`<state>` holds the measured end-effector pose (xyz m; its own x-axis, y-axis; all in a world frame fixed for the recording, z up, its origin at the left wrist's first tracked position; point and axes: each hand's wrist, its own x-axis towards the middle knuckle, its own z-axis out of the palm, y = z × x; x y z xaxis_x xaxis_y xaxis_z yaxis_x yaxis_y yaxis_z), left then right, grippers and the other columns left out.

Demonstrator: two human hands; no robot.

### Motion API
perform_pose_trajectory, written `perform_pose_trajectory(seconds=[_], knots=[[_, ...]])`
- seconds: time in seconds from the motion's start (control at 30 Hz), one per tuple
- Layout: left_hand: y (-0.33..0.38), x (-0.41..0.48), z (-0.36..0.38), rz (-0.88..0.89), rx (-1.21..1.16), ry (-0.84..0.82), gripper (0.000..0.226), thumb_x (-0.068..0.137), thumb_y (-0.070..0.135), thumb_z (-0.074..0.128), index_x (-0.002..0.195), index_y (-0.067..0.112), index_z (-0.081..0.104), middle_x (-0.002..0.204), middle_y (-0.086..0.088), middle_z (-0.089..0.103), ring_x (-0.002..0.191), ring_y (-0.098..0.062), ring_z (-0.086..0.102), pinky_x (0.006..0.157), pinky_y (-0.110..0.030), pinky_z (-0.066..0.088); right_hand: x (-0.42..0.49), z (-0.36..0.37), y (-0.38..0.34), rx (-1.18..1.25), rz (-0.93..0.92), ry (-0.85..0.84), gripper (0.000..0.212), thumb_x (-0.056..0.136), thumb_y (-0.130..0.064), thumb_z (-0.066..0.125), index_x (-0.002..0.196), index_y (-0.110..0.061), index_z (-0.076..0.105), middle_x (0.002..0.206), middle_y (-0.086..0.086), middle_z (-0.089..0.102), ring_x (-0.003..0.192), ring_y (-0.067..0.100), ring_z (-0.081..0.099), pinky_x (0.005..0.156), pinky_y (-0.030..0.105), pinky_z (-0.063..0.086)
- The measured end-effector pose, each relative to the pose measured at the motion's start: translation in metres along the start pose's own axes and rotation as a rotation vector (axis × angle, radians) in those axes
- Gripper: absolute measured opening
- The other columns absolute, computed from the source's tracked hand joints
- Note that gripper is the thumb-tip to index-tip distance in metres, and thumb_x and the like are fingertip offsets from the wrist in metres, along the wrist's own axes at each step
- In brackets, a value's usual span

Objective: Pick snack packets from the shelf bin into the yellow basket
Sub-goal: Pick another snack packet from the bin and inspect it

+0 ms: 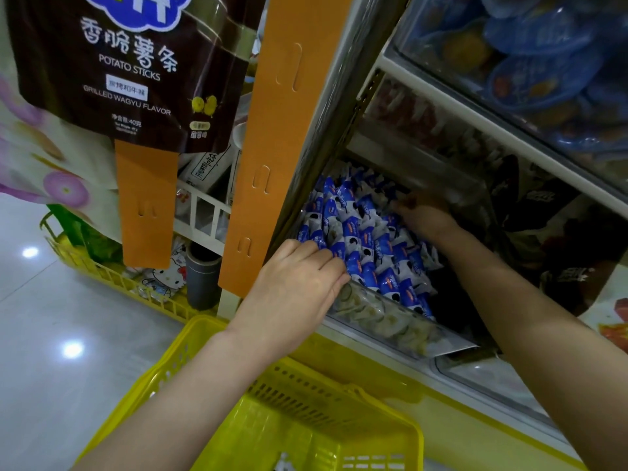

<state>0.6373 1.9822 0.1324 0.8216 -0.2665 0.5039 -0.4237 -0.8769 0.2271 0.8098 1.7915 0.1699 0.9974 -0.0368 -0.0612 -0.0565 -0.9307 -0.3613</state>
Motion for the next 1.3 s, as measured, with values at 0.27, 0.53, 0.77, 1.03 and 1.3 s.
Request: perform_pose_trajectory(seconds=[0.27, 0.53, 0.77, 1.03, 1.3], knots=[[0.001, 0.0, -0.003, 0.006, 0.007, -0.024, 0.04, 0.094, 0.028, 0.027, 0.082, 0.017, 0.064, 0.075, 0.003, 0.062, 0.073, -0.019, 0.055, 0.075, -0.029, 0.03, -0.012, 0.008, -0.005, 0.084, -0.042, -0.074, 0.031, 0.088, -0.018, 0.062, 0.116, -0.005, 0.058, 0.121, 0.014, 0.058, 0.105, 0.024, 0.055, 0.085, 0.028, 0.041], [0.003, 0.0, -0.002, -0.004, 0.007, -0.02, 0.04, 0.093, 0.029, 0.028, 0.082, 0.018, 0.064, 0.075, 0.005, 0.063, 0.073, -0.017, 0.056, 0.074, -0.031, 0.042, -0.016, 0.013, -0.004, 0.107, 0.066, 0.005, 0.036, 0.089, -0.03, 0.059, 0.106, 0.002, 0.059, 0.11, 0.02, 0.062, 0.102, 0.031, 0.059, 0.086, 0.037, 0.047], [0.003, 0.0, -0.001, -0.009, -0.02, -0.022, 0.043, 0.093, 0.029, 0.026, 0.083, 0.018, 0.066, 0.076, 0.005, 0.064, 0.074, -0.017, 0.057, 0.074, -0.032, 0.044, -0.01, 0.01, -0.001, 0.11, 0.067, 0.012, 0.027, 0.088, -0.018, 0.061, 0.106, 0.001, 0.064, 0.108, 0.021, 0.065, 0.095, 0.03, 0.062, 0.087, 0.038, 0.051], [0.002, -0.001, -0.003, -0.011, -0.057, -0.086, 0.044, 0.095, 0.031, 0.023, 0.092, 0.017, 0.065, 0.085, 0.003, 0.065, 0.082, -0.018, 0.056, 0.08, -0.032, 0.038, -0.04, -0.002, 0.007, 0.136, -0.178, 0.254, 0.016, 0.093, -0.016, 0.053, 0.101, -0.009, 0.064, 0.091, 0.004, 0.061, 0.08, 0.015, 0.057, 0.073, 0.027, 0.044], [0.02, -0.005, -0.016, -0.295, -0.802, 0.19, 0.015, 0.095, 0.014, 0.047, 0.104, 0.024, 0.054, 0.1, 0.013, 0.056, 0.095, 0.003, 0.052, 0.081, -0.008, 0.039, -0.123, -0.027, -0.025, 0.604, -0.419, 0.312, 0.016, 0.084, -0.012, 0.065, 0.08, -0.027, 0.062, 0.076, -0.017, 0.062, 0.065, -0.01, 0.058, 0.063, 0.006, 0.046]])
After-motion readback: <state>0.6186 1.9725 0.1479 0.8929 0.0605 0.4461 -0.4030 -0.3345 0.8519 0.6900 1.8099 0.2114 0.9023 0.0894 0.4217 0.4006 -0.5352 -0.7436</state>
